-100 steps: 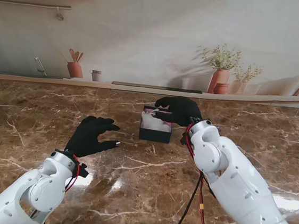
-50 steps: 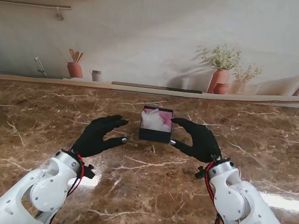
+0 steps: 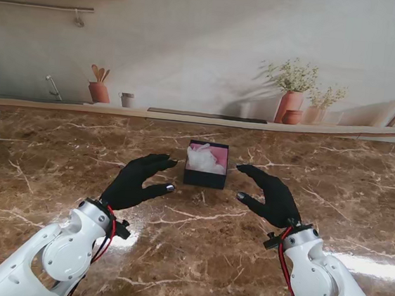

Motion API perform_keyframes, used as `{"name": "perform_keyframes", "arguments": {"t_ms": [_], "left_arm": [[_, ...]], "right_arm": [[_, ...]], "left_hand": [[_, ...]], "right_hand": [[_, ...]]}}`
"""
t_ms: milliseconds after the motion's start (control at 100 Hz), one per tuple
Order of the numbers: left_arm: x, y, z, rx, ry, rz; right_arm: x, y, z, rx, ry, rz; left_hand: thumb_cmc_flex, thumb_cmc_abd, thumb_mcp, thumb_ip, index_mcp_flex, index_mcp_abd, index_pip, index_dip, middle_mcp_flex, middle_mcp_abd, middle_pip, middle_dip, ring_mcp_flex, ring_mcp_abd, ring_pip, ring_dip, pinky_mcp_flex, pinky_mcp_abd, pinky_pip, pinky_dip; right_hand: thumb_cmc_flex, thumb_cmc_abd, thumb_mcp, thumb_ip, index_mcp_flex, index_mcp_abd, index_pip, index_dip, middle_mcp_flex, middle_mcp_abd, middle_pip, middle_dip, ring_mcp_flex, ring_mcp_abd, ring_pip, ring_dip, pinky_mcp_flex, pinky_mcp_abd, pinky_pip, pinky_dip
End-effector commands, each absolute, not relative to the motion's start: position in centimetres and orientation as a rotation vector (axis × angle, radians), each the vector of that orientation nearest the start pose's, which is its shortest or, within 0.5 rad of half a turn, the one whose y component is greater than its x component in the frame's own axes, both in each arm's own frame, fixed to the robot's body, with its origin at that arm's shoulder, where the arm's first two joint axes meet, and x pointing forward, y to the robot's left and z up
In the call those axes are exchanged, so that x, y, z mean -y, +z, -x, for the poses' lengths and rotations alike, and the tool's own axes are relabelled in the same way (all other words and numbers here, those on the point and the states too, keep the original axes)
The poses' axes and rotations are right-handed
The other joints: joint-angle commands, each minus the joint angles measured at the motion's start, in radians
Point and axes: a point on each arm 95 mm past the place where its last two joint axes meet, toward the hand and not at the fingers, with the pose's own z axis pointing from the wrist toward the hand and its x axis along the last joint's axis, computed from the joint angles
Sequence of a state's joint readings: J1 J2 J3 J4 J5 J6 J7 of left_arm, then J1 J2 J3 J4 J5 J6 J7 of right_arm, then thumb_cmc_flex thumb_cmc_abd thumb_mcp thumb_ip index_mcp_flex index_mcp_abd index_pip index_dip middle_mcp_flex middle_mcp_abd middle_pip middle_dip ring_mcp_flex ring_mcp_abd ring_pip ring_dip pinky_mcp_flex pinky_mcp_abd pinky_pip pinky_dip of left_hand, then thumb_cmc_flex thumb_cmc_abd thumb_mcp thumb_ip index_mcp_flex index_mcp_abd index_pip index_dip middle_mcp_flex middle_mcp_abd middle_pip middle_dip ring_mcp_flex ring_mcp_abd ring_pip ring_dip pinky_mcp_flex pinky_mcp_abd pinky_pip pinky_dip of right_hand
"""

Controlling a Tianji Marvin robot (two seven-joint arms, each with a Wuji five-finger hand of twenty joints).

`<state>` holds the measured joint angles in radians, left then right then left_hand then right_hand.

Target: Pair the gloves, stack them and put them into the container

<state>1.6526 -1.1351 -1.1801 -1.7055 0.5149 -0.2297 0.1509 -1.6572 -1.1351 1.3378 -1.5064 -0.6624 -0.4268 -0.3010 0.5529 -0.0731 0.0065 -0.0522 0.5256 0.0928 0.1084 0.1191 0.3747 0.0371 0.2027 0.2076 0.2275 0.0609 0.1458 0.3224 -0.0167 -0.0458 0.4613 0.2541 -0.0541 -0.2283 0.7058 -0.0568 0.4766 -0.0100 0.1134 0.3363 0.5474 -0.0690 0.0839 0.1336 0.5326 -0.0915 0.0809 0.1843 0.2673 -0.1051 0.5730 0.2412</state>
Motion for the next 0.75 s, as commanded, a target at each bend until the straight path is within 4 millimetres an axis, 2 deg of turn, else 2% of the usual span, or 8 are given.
{"name": "perform_keyframes", "arguments": {"t_ms": [0,390,740], "left_arm": [[5.1,-29.8,-36.4,-1.182,-2.162,1.460],[5.2,-29.5,-36.5,-1.175,-2.164,1.461],[4.9,-29.4,-36.3,-1.167,-2.158,1.463]], "right_arm": [[3.1,-33.4,-37.3,1.489,-2.756,1.774],[2.8,-32.6,-36.9,1.471,-2.793,1.726],[2.3,-31.9,-36.9,1.482,-2.805,1.704]], "left_hand": [[-0.041,0.053,-0.027,0.034,-0.035,0.009,-0.020,-0.012,-0.044,-0.025,-0.015,-0.018,-0.038,-0.054,-0.028,-0.016,0.010,-0.064,-0.029,-0.016],[-0.035,0.055,-0.026,0.034,-0.033,0.012,-0.014,-0.010,-0.044,-0.020,-0.016,-0.018,-0.039,-0.053,-0.028,-0.019,0.009,-0.063,-0.035,-0.021],[-0.031,0.052,-0.026,0.033,-0.031,0.010,-0.009,-0.008,-0.041,-0.020,-0.016,-0.019,-0.040,-0.055,-0.030,-0.019,0.009,-0.061,-0.046,-0.027]], "right_hand": [[-0.042,0.020,-0.024,0.042,-0.038,-0.004,-0.013,-0.012,-0.033,-0.006,0.001,-0.021,-0.047,-0.019,-0.006,-0.025,-0.013,-0.030,-0.022,-0.029],[-0.039,0.033,-0.033,0.042,-0.032,-0.023,-0.001,-0.008,-0.033,-0.005,0.002,-0.024,-0.051,-0.009,-0.005,-0.025,-0.016,0.003,-0.007,-0.015],[-0.016,0.019,-0.029,0.044,-0.032,-0.019,-0.001,-0.007,-0.036,-0.003,-0.001,-0.024,-0.049,-0.003,-0.005,-0.025,-0.016,0.002,-0.008,-0.008]]}}
